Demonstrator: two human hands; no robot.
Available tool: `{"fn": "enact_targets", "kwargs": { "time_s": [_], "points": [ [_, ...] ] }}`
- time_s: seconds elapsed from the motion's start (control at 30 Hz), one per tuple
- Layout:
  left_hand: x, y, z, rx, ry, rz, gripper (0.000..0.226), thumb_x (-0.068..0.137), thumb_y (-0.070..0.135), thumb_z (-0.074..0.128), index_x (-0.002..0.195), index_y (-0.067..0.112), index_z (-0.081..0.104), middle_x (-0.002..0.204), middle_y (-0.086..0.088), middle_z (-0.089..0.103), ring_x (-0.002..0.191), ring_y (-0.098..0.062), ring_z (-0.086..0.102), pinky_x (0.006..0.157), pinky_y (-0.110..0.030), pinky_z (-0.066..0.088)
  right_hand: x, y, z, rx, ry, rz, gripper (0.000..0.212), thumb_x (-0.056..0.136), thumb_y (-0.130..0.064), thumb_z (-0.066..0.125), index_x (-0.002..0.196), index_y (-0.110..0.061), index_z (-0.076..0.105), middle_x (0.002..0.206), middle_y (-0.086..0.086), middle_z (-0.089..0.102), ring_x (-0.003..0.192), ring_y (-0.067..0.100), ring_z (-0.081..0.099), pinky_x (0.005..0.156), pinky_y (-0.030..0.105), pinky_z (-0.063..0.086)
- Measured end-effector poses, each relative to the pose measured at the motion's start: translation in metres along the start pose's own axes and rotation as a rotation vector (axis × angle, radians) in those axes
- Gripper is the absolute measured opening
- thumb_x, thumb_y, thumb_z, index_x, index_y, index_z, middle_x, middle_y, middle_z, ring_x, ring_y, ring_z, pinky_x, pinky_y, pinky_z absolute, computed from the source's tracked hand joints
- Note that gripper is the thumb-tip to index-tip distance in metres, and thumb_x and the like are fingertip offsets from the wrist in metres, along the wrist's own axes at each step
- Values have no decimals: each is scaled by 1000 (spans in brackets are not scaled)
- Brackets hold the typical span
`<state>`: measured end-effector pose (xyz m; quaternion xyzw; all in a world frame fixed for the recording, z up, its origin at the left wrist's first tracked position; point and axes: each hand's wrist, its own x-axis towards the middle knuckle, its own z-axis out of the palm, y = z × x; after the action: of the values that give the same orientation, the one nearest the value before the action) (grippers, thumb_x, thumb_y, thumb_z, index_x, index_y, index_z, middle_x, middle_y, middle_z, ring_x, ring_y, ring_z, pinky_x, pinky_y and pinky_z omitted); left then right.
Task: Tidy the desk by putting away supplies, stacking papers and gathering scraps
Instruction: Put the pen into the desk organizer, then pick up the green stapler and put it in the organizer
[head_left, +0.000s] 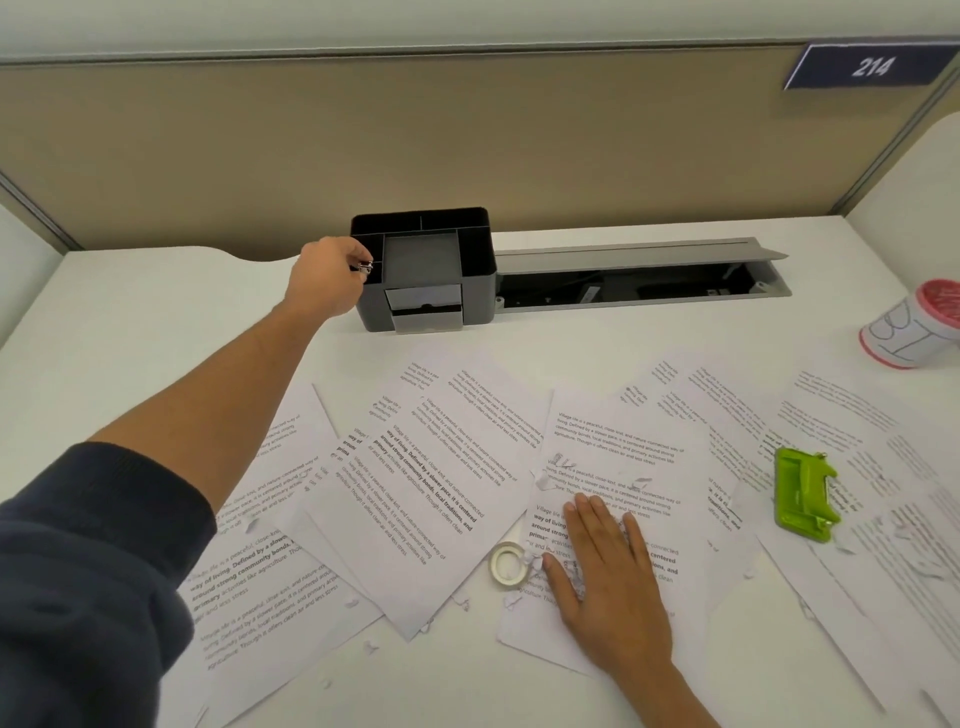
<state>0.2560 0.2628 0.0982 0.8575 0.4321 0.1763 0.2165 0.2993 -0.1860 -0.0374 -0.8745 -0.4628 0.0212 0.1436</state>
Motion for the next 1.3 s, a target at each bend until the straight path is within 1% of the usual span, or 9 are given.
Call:
{"fn": "enact_targets", "kwargs": {
  "time_s": [0.27,0.5,0.63,0.77,0.9,1.0,1.13,1.2,1.3],
  "points": [
    [-22,2,-5,15,50,-44,31,95,9,53,122,11,67,132,-11,60,123,-30,53,104,-39,43,-1,0,0,-18,3,7,64,97,-55,33,147,-15,41,155,-1,36,146,11,25,117,43,18],
    [-114,7,20,-70,155,62,23,96,19,55,116,13,66,126,-9,59,120,-25,51,104,-32,34,-2,-1,-4,18,19,-4,61,98,-51,33,146,-15,43,153,-1,39,145,11,26,119,40,12],
    [-189,19,56,-124,54,68,26,98,26,55,119,13,63,129,-6,57,122,-21,49,104,-29,29,-1,0,-8,83,11,-1,59,99,-46,30,149,-16,38,155,-4,33,146,10,22,121,36,6],
    [-239,16,91,-87,-151,129,38,100,35,49,130,13,59,142,-8,51,133,-27,44,114,-44,29,-1,0,-15,324,9,42,55,101,-38,18,150,-18,33,156,-6,32,146,3,18,122,30,3],
    [-258,2,106,57,-213,204,46,101,42,42,139,17,52,151,-5,42,142,-25,32,119,-49,15,-2,6,-32,711,51,174,42,100,-7,36,138,-15,52,145,-9,41,139,3,30,117,15,16],
    [-259,-3,109,117,-206,224,49,100,45,41,142,19,48,154,-4,37,146,-22,25,121,-46,9,2,11,-57,754,171,280,40,92,9,45,121,-10,66,127,-3,60,121,4,49,103,2,30],
    [-262,-2,111,159,-182,237,51,101,46,37,144,19,45,155,-4,36,147,-21,23,122,-44,7,10,39,-77,643,449,419,28,91,0,55,113,-12,68,114,-2,66,108,13,57,101,31,46],
    [-264,-1,112,166,-175,234,51,101,45,38,145,20,43,156,-2,33,148,-20,20,122,-41,4,14,66,-81,544,525,545,29,89,-4,59,117,-10,65,119,5,64,115,24,54,101,39,44],
    [-265,-1,112,164,-168,237,55,100,49,33,146,20,42,157,-2,33,148,-20,20,122,-41,3,17,104,-89,335,485,733,41,87,-15,64,126,-6,57,125,18,56,118,37,46,102,43,37]
  ]
}}
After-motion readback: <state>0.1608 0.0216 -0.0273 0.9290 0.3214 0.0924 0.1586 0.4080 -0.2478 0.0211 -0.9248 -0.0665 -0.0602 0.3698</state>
